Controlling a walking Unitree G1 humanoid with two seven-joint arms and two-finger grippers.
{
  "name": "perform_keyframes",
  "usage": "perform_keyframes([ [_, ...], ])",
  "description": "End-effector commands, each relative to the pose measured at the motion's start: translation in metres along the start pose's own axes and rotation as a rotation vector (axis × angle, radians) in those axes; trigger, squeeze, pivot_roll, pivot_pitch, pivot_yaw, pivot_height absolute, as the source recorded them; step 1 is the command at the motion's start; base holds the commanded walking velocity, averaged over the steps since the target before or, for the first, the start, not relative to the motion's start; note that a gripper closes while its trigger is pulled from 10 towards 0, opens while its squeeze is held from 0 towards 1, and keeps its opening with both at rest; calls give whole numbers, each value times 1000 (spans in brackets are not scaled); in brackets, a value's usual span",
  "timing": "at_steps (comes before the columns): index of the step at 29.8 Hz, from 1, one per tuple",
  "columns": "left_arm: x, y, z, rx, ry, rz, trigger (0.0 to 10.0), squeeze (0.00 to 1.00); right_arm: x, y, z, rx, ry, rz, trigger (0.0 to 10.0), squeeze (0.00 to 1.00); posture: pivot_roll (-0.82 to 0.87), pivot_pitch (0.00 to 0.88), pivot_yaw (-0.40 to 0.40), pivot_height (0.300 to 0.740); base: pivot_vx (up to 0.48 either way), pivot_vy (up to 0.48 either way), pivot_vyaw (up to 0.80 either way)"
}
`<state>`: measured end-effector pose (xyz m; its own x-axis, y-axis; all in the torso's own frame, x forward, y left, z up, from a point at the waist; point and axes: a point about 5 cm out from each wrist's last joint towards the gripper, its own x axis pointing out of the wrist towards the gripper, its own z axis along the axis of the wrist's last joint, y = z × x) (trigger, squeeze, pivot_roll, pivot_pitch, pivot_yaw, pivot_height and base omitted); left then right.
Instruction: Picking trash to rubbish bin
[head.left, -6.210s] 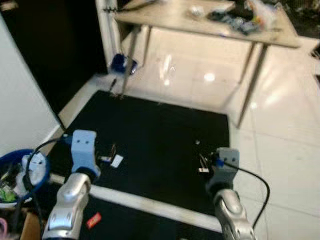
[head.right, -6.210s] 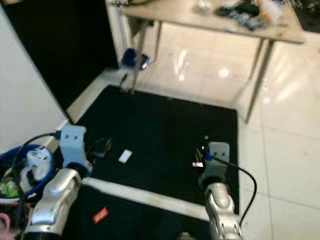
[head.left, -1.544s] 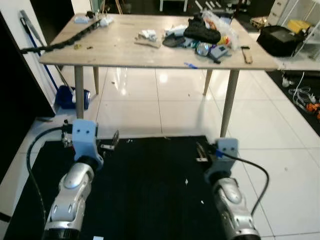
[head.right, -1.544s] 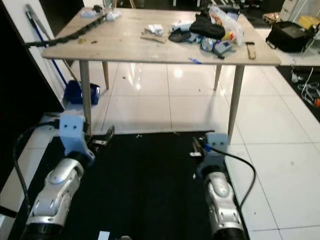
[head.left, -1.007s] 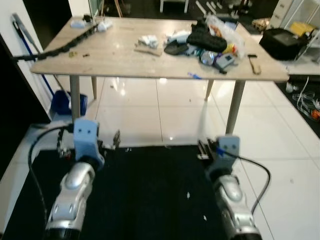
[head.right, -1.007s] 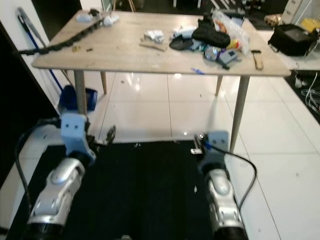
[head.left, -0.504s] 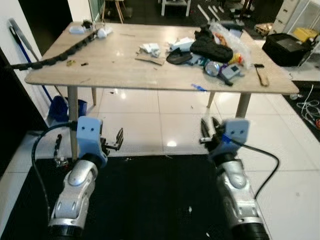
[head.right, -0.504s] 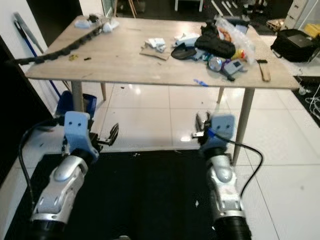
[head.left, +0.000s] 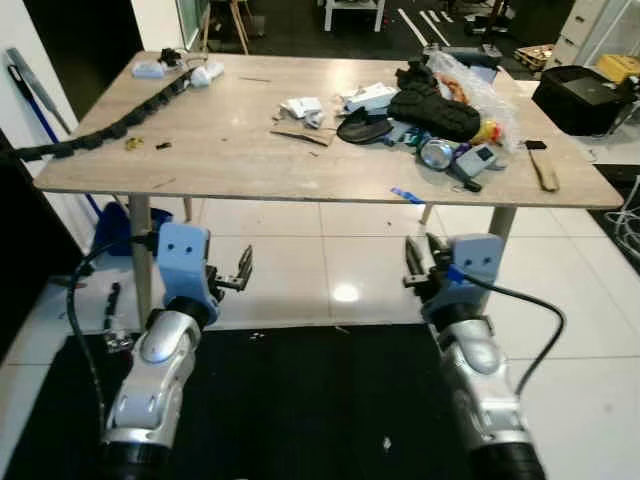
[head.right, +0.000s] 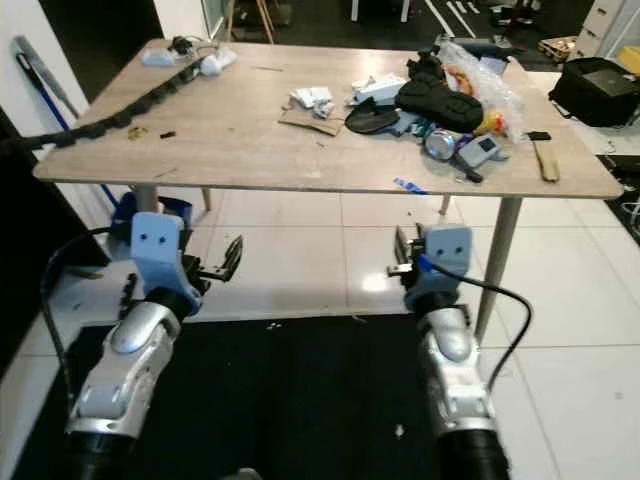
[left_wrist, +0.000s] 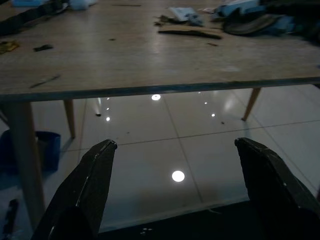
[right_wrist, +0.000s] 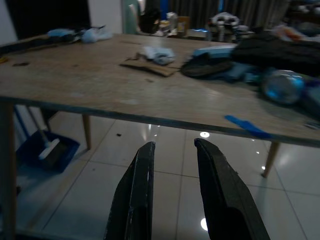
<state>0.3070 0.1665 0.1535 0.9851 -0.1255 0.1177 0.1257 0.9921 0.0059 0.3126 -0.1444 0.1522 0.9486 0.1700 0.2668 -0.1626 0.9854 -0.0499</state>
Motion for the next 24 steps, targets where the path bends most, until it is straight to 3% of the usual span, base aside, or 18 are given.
perform_keyframes([
  [1, -2, 0, -4, 0, 19, 1, 10000, 0, -3, -4, -3, -38, 22, -4, 10000, 0, 30, 145, 2, 740, 360, 0, 0],
  [9, 0, -3, -4, -2, 20, -6, 10000, 0, -4, 0, -3, -81, 19, 31, 10000, 0, 25, 149, 2, 740, 359, 0, 533],
  [11, 0, -4, -4, 0, 21, -8, 10000, 0, -4, -1, 1, -51, 7, 21, 10000, 0, 23, 148, -5, 740, 360, 0, 0],
  [24, 2, -8, 1, -8, 8, -22, 10000, 0, -1, -3, 6, -76, -12, 28, 10000, 0, 20, 157, -7, 740, 354, 0, 0],
])
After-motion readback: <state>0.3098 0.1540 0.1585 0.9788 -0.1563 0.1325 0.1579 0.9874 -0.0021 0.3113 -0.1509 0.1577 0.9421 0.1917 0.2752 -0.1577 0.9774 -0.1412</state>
